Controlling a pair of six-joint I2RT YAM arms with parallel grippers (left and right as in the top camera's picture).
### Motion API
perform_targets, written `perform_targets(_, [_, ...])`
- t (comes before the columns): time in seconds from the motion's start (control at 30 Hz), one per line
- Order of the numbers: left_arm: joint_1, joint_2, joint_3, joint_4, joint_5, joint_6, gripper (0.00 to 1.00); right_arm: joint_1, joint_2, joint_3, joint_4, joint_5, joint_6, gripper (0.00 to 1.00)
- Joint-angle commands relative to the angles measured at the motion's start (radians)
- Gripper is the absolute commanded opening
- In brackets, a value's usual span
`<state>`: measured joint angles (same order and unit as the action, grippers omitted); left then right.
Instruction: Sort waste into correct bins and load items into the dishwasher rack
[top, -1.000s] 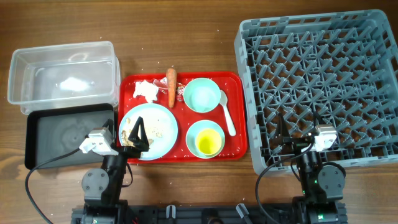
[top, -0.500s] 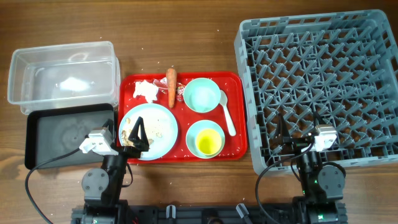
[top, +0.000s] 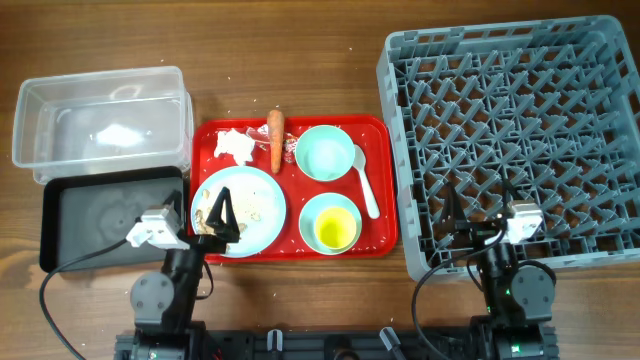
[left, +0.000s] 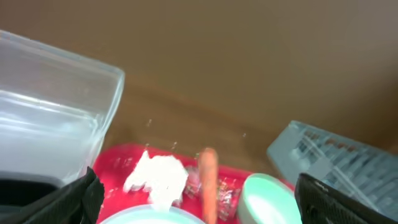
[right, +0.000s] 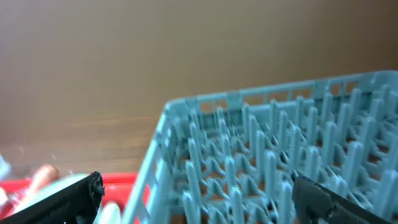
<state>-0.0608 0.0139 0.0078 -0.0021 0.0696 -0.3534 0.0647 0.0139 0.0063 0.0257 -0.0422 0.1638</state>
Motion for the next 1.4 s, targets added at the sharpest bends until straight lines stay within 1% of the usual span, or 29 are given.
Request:
perform_targets(0.0, [-0.001, -0.011, 0.004, 0.133, 0.034, 0.001, 1.0, -0.002, -0.006, -0.001, 0.074, -0.084, 0.056, 1.0])
perform_targets(0.03, [0.0, -0.008, 0.029, 0.167, 0.031, 0.002, 1.0, -0.002, -0.006, 0.001, 0.105, -0.133, 0.057, 1.0])
perform_targets(0.1, [0.0, 0.023, 0.098, 0.142, 0.019, 0.006, 1.0, -0.001, -0.006, 0.031, 0.111, -0.171, 0.056, 1.0])
perform_targets(0.2, [0.0, 0.121, 0.222, 0.049, 0.019, 0.006, 1.0, -0.002, 0.01, 0.116, 0.084, -0.181, 0.056, 0.99])
perform_targets(0.3, [-0.001, 0.269, 0.38, -0.074, 0.019, 0.006, 1.0, -0.002, 0.07, 0.231, -0.007, -0.181, 0.056, 1.0])
perform_targets(0.37, [-0.001, 0.405, 0.53, -0.199, 0.02, 0.006, 1.0, -0.002, 0.142, 0.332, -0.095, -0.186, 0.056, 1.0])
perform_targets(0.47, [-0.001, 0.604, 0.763, -0.403, 0.019, 0.006, 1.0, -0.002, 0.295, 0.516, -0.271, -0.188, 0.051, 1.0])
perform_targets(0.57, [-0.001, 0.823, 1.032, -0.639, 0.02, 0.006, 1.0, -0.002, 0.483, 0.708, -0.466, -0.196, 0.046, 1.0])
perform_targets(0.63, [-0.001, 0.975, 1.231, -0.811, 0.051, 0.006, 1.0, -0.002, 0.633, 0.857, -0.612, -0.196, 0.046, 1.0])
perform_targets(0.73, [-0.001, 1.086, 1.384, -0.94, 0.101, -0.005, 1.0, -0.002, 0.806, 1.033, -0.78, -0.205, 0.046, 1.0])
perform_targets(0.77, [-0.001, 1.117, 1.416, -0.956, 0.149, -0.005, 1.0, -0.002, 0.871, 1.098, -0.835, -0.211, 0.047, 1.0])
perform_targets(0.83, [-0.001, 1.148, 1.425, -0.949, 0.26, -0.005, 1.0, -0.002, 0.965, 1.186, -0.913, -0.22, 0.047, 1.0])
perform_targets(0.87, [-0.001, 1.159, 1.425, -0.949, 0.296, -0.006, 1.0, -0.002, 0.989, 1.204, -0.932, -0.224, 0.051, 1.0])
perform_targets(0.9, [-0.001, 1.168, 1.425, -0.949, 0.324, -0.006, 1.0, -0.002, 1.019, 1.22, -0.951, -0.248, 0.073, 1.0])
perform_targets(0.97, [-0.001, 1.184, 1.425, -0.949, 0.37, -0.006, 1.0, -0.002, 1.068, 1.232, -0.961, -0.336, 0.069, 1.0])
perform_targets(1.03, [-0.005, 1.194, 1.425, -0.961, 0.387, -0.007, 0.99, -0.002, 1.096, 1.232, -0.961, -0.364, 0.072, 1.0])
perform_targets(1.07, [-0.021, 1.202, 1.425, -0.992, 0.385, -0.005, 0.97, -0.002, 1.109, 1.232, -0.961, -0.361, 0.071, 1.0])
perform_targets(1.13, [-0.068, 1.225, 1.425, -1.062, 0.349, -0.005, 0.94, -0.002, 1.123, 1.232, -0.957, -0.351, 0.072, 1.0])
perform_targets(1.2, [-0.15, 1.261, 1.422, -1.132, 0.283, -0.006, 0.88, -0.002, 1.136, 1.232, -0.953, -0.329, 0.073, 1.0])
perform_targets(1.3, [-0.315, 1.333, 1.416, -1.21, 0.128, -0.01, 0.92, -0.002, 1.148, 1.232, -0.944, -0.321, 0.076, 1.0])
perform_targets(1.37, [-0.408, 1.384, 1.416, -1.244, 0.022, -0.051, 0.89, -0.002, 1.152, 1.232, -0.943, -0.313, 0.097, 1.0])
